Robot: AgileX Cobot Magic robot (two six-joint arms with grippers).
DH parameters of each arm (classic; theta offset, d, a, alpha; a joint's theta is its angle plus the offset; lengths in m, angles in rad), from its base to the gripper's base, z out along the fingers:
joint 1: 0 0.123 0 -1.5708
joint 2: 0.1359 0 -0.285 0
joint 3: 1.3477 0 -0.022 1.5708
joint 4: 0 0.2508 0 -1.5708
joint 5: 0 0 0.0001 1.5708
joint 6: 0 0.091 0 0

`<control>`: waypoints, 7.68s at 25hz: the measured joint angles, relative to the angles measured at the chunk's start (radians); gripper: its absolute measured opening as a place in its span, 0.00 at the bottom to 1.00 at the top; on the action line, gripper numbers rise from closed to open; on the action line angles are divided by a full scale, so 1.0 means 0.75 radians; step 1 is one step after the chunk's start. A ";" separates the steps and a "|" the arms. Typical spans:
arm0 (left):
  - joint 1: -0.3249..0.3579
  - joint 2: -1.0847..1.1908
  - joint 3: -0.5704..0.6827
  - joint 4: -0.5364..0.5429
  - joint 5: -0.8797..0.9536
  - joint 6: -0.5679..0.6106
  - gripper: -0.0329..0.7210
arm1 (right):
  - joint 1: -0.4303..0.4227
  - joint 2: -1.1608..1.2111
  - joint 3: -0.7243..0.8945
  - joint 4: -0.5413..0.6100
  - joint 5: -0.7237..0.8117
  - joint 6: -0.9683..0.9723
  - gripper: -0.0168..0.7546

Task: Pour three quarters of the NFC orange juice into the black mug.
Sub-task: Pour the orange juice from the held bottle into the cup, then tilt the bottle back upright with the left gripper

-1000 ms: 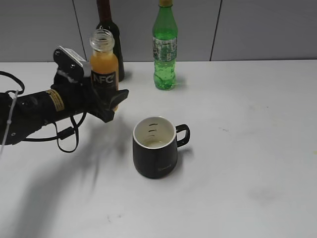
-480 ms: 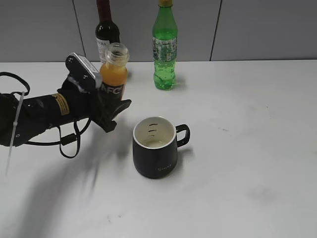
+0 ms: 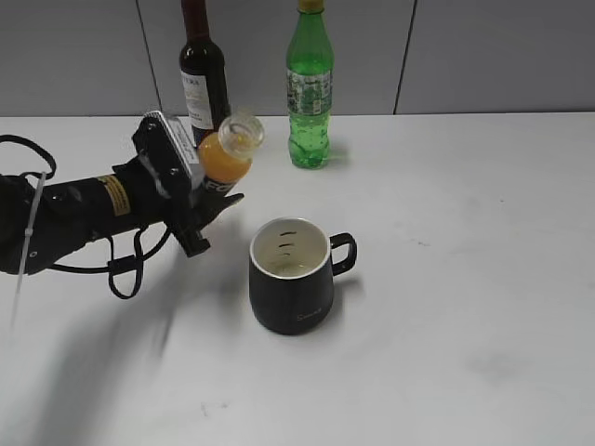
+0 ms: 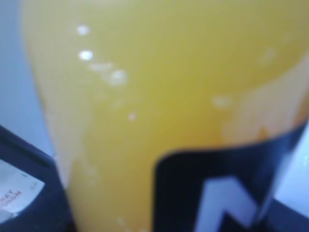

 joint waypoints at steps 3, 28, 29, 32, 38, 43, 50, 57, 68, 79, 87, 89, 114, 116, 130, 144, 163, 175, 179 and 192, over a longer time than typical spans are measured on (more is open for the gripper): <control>0.000 0.000 0.000 -0.001 -0.012 0.123 0.67 | 0.000 0.000 0.000 0.000 0.000 0.000 0.78; -0.008 0.000 0.000 -0.084 -0.188 0.663 0.67 | 0.000 0.000 0.000 0.000 0.000 0.000 0.78; -0.008 0.000 0.000 -0.101 -0.190 0.672 0.67 | 0.000 0.000 0.000 0.000 0.000 0.000 0.78; -0.008 0.000 0.000 -0.141 -0.200 0.741 0.67 | 0.000 0.000 0.000 0.000 0.000 0.000 0.78; -0.008 0.000 0.000 -0.167 -0.199 0.777 0.67 | 0.000 0.000 0.000 0.000 0.000 0.000 0.78; -0.008 0.000 -0.001 -0.170 -0.201 0.803 0.67 | 0.000 0.000 0.000 0.000 0.000 0.000 0.78; -0.017 0.000 -0.001 -0.170 -0.206 0.890 0.67 | 0.000 0.000 0.000 0.000 0.000 0.000 0.78; -0.017 0.000 -0.001 -0.172 -0.210 0.956 0.67 | 0.000 0.000 0.000 0.000 0.000 0.000 0.78; -0.017 0.000 -0.001 -0.172 -0.220 1.083 0.67 | 0.000 0.000 0.000 0.000 0.000 0.000 0.78; -0.017 0.000 -0.001 -0.172 -0.246 1.169 0.67 | 0.000 0.000 0.000 0.001 0.000 0.000 0.78; -0.017 0.000 -0.001 -0.172 -0.249 1.196 0.67 | 0.000 0.000 0.000 0.001 0.000 0.000 0.78; -0.017 0.000 -0.001 -0.172 -0.252 1.202 0.67 | 0.000 0.000 0.000 0.001 0.000 0.000 0.78; -0.017 0.000 -0.004 -0.172 -0.269 1.263 0.67 | 0.000 0.000 0.000 0.001 0.000 0.000 0.78; -0.017 0.000 -0.004 -0.172 -0.270 1.264 0.67 | 0.000 0.000 0.000 0.001 0.000 0.000 0.78; -0.017 0.000 -0.028 -0.173 -0.281 1.278 0.67 | 0.000 0.000 0.000 0.000 0.000 0.000 0.78; -0.017 0.000 -0.028 -0.174 -0.295 1.369 0.67 | 0.000 0.000 0.000 0.000 0.000 0.000 0.78; -0.017 0.000 -0.028 -0.177 -0.302 1.447 0.67 | 0.000 0.000 0.000 0.000 0.000 0.000 0.78; -0.017 0.000 -0.028 -0.177 -0.309 1.447 0.67 | 0.000 0.000 0.000 0.000 0.000 0.000 0.78; -0.017 0.000 -0.028 -0.177 -0.309 1.448 0.67 | 0.000 0.000 0.000 0.000 0.000 0.000 0.78; -0.017 0.000 -0.028 -0.173 -0.311 1.448 0.67 | 0.000 0.000 0.000 0.000 0.000 0.000 0.78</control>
